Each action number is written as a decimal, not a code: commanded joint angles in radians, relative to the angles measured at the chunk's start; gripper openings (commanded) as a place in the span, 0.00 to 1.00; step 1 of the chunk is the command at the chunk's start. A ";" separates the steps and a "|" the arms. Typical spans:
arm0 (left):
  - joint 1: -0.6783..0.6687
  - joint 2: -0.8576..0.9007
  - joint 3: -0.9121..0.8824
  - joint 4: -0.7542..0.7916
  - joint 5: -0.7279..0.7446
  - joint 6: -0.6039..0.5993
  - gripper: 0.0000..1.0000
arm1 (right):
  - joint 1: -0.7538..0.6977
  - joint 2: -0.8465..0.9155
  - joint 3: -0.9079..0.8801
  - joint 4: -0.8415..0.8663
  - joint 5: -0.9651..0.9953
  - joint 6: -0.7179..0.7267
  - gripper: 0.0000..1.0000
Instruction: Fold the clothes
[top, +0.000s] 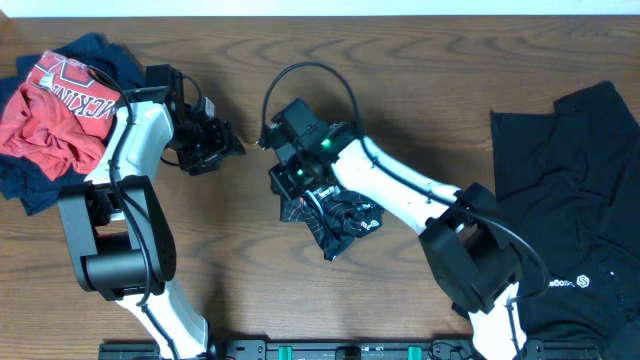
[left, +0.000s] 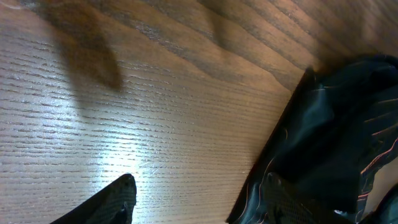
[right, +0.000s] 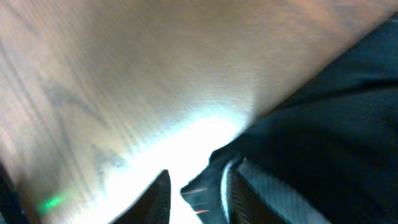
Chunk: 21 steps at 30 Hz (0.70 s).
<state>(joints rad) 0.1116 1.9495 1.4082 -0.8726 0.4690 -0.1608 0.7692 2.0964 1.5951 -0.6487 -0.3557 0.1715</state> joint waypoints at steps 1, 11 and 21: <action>0.005 -0.003 -0.003 -0.010 0.010 0.003 0.67 | -0.014 0.005 0.029 -0.028 0.071 0.037 0.16; 0.005 -0.003 -0.003 -0.008 0.010 0.006 0.67 | -0.163 0.003 0.095 -0.346 0.068 -0.153 0.21; 0.005 -0.003 -0.003 0.005 0.010 0.006 0.67 | -0.105 0.088 0.103 -0.391 0.069 -0.169 0.22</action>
<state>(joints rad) 0.1116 1.9495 1.4082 -0.8680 0.4686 -0.1604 0.6315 2.1235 1.6859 -1.0500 -0.2802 0.0319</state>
